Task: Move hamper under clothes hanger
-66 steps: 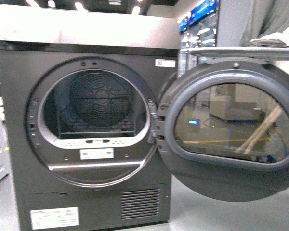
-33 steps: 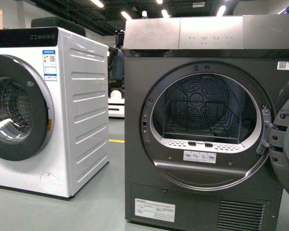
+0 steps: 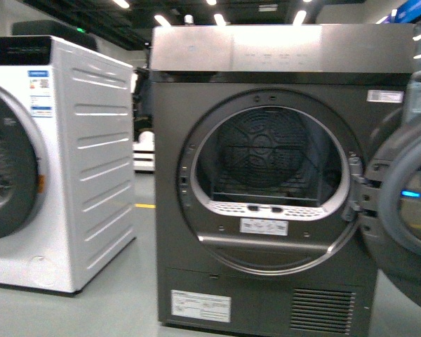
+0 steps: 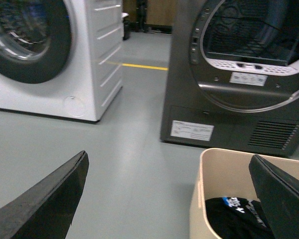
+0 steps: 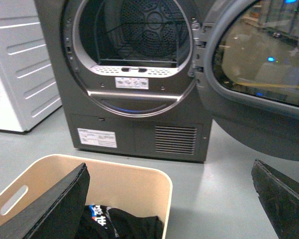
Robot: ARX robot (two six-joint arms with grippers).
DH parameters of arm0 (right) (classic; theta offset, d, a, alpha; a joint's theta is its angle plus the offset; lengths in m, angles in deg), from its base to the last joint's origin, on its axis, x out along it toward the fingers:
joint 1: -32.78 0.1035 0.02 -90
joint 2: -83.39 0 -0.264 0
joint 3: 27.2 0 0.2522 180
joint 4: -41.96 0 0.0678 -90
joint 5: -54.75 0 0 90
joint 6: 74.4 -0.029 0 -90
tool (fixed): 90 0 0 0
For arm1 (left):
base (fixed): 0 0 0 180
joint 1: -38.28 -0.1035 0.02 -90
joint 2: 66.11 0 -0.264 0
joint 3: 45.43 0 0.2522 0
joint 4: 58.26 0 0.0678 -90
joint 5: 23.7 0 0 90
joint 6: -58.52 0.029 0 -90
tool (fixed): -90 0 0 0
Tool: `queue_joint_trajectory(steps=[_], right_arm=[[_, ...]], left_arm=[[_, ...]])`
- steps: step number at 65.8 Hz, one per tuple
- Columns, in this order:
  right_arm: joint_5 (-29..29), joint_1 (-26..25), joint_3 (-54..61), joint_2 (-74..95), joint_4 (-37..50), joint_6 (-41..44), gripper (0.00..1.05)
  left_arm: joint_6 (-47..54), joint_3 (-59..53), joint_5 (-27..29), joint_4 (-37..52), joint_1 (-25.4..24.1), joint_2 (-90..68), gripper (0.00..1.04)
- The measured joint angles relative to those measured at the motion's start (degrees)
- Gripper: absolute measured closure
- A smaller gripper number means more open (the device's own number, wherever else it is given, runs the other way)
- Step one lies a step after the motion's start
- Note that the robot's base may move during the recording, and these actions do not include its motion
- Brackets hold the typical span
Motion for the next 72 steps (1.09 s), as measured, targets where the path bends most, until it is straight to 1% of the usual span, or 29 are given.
queue_joint_trajectory(steps=[9,24,25,26,27,29,30,32,34,35,37,39,43,48,53,57,61,72], right_arm=[[-1.0,-0.2,0.0,0.0,0.0,0.0,0.08],[-0.4,-0.1,0.0,0.0,0.0,0.0,0.08],[-0.3,-0.1,0.0,0.2,-0.2,-0.3,0.08],[0.2,-0.4,-0.6,0.8,-1.7,-1.0,0.08],[1.5,-0.9,-1.5,1.9,-4.0,-2.1,0.08],[3.8,-2.3,-2.8,4.8,-5.9,-3.8,0.08],[5.2,-3.5,-3.5,7.1,-5.8,-5.2,0.08],[7.2,-5.6,-4.5,10.7,-4.8,-6.6,0.08],[9.3,-8.0,-5.9,15.5,-2.6,-8.3,0.08],[10.1,-9.0,-6.6,17.8,-1.4,-9.0,0.08],[10.6,-10.1,-7.8,21.2,0.4,-9.6,0.08],[11.1,-10.4,-9.3,25.5,2.4,-10.2,0.08],[11.2,-9.8,-11.6,32.9,5.7,-10.7,0.08],[10.2,-7.7,-15.2,44.3,10.1,-11.0,0.08],[7.5,-4.7,-19.6,58.6,15.0,-9.8,0.08],[6.1,-3.2,-22.7,69.2,17.7,-7.9,0.08],[5.1,-2.8,-24.7,77.0,19.5,-6.3,0.08],[3.5,-2.7,-28.7,94.7,25.1,-5.1,0.08]], left_arm=[[0.0,0.0,-0.9,0.0,0.2,-0.1,0.07],[0.0,0.0,-0.4,0.0,0.1,0.0,0.07],[-0.5,0.3,1.7,-1.0,0.7,-0.7,0.07],[-1.6,1.2,5.2,-3.3,1.4,-1.6,0.07],[-2.1,1.7,6.9,-4.8,1.6,-2.5,0.07],[-4.5,4.1,12.3,-8.9,1.4,-7.3,0.07],[-5.4,5.2,13.2,-9.5,0.4,-10.0,0.07],[-5.9,6.6,12.6,-9.2,-1.6,-13.7,0.07],[-6.3,8.5,10.6,-7.4,-4.5,-18.3,0.07],[-6.3,8.9,9.9,-6.9,-5.2,-19.4,0.07],[-6.3,11.0,7.3,-4.2,-7.8,-23.9,0.07],[-6.3,13.0,5.6,-1.2,-9.6,-28.4,0.07],[-6.1,16.1,3.4,4.0,-11.3,-37.2,0.07],[-5.2,19.1,1.6,10.1,-10.6,-49.8,0.07],[-3.8,21.6,5.2,17.3,-8.0,-63.9,0.07],[-3.0,23.8,6.2,22.0,-6.5,-74.0,0.07],[-2.6,24.9,7.3,25.6,-5.6,-81.4,0.07],[-2.2,27.8,7.1,32.9,-4.3,-97.9,0.07]])
